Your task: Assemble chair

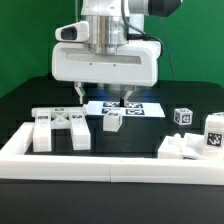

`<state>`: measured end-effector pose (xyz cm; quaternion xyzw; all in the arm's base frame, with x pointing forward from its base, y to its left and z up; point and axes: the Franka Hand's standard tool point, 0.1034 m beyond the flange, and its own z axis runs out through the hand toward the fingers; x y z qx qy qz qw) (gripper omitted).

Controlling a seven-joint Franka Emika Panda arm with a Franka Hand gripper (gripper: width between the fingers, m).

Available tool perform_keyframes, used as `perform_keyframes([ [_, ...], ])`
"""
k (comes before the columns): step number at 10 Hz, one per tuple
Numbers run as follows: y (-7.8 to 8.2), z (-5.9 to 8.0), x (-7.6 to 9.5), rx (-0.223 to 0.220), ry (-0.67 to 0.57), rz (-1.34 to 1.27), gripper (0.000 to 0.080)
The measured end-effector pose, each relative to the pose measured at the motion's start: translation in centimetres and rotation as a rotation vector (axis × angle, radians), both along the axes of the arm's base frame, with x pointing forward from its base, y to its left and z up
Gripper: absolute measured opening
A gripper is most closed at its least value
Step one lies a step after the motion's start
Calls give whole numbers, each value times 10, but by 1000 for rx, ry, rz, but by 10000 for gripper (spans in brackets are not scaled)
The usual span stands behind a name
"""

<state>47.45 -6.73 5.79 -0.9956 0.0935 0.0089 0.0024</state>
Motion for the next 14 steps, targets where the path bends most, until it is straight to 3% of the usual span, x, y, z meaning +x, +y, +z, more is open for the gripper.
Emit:
perform_keyframes([
  [5, 13, -6, 2, 108, 300, 112, 649],
  [7, 18, -7, -5, 151, 448, 114, 649],
  [13, 16, -27, -27, 204, 896, 72, 649],
  [14, 16, -32, -25, 200, 892, 76, 649],
])
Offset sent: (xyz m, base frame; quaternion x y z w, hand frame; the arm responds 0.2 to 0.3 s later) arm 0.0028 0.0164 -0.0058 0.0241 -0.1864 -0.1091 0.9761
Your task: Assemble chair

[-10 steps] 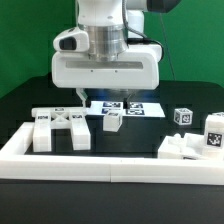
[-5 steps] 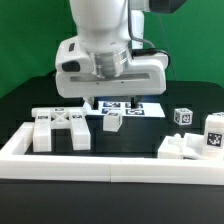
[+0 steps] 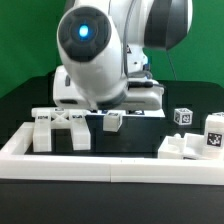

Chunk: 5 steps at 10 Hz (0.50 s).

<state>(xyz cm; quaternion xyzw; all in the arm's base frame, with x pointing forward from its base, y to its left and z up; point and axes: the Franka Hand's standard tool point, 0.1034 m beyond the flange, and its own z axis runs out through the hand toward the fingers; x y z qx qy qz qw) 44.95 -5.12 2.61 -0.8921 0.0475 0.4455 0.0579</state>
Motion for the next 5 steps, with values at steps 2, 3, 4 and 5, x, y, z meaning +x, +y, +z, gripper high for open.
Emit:
perform_keyframes([
  [2, 0, -1, -2, 0, 3, 0, 649],
  [3, 1, -2, -2, 1, 4, 1, 649],
  [4, 1, -5, -2, -1, -2, 2, 649],
  [5, 2, -8, -2, -1, -4, 5, 649],
])
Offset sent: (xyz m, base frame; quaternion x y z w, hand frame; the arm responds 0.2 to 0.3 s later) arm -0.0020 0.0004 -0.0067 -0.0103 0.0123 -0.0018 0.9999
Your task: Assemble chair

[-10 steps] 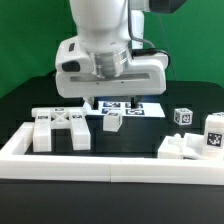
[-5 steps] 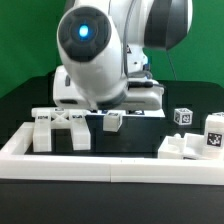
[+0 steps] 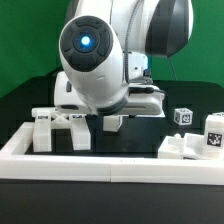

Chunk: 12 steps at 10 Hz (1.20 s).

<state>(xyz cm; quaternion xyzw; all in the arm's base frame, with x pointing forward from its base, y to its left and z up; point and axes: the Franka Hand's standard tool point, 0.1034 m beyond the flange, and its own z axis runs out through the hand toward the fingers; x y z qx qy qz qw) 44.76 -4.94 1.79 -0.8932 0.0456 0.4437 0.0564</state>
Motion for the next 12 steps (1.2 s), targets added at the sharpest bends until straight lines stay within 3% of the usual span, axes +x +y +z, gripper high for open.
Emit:
perform_keyframes([
  [7, 1, -6, 1, -2, -9, 4, 640],
  [8, 1, -6, 1, -2, -9, 5, 463],
  [9, 1, -7, 0, -1, -8, 5, 463],
  [10, 1, -7, 0, -1, -8, 5, 285],
  [12, 1, -7, 1, 0, -8, 6, 288],
])
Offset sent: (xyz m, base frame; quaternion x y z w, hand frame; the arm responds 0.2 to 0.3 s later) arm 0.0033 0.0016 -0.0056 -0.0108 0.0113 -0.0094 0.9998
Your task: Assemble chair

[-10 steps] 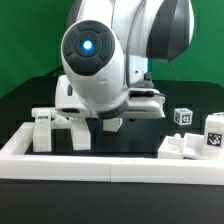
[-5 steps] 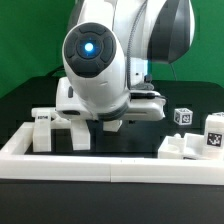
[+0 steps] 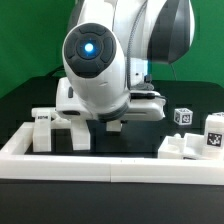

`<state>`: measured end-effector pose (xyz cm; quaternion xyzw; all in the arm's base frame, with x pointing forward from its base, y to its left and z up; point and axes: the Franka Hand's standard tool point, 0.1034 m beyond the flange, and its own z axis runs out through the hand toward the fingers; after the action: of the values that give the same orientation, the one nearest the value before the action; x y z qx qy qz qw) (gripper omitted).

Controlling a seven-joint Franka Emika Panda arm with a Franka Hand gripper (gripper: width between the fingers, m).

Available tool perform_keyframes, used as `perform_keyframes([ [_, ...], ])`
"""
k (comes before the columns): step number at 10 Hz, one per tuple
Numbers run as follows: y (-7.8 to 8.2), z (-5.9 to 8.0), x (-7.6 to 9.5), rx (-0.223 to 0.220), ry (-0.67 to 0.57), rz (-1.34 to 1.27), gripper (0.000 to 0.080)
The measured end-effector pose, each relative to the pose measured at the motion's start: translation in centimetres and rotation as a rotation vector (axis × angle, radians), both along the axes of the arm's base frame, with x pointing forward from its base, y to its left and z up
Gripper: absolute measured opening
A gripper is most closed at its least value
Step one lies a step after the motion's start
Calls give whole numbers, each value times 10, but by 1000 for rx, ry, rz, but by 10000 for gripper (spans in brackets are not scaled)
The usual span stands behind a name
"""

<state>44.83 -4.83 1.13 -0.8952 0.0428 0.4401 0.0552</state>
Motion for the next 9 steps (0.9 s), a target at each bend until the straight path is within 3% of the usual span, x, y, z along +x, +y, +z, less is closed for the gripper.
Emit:
perform_keyframes([
  [3, 4, 5, 5, -2, -4, 1, 288],
  [5, 16, 15, 17, -13, -7, 3, 289],
  [9, 61, 61, 57, -86, -15, -36, 291],
])
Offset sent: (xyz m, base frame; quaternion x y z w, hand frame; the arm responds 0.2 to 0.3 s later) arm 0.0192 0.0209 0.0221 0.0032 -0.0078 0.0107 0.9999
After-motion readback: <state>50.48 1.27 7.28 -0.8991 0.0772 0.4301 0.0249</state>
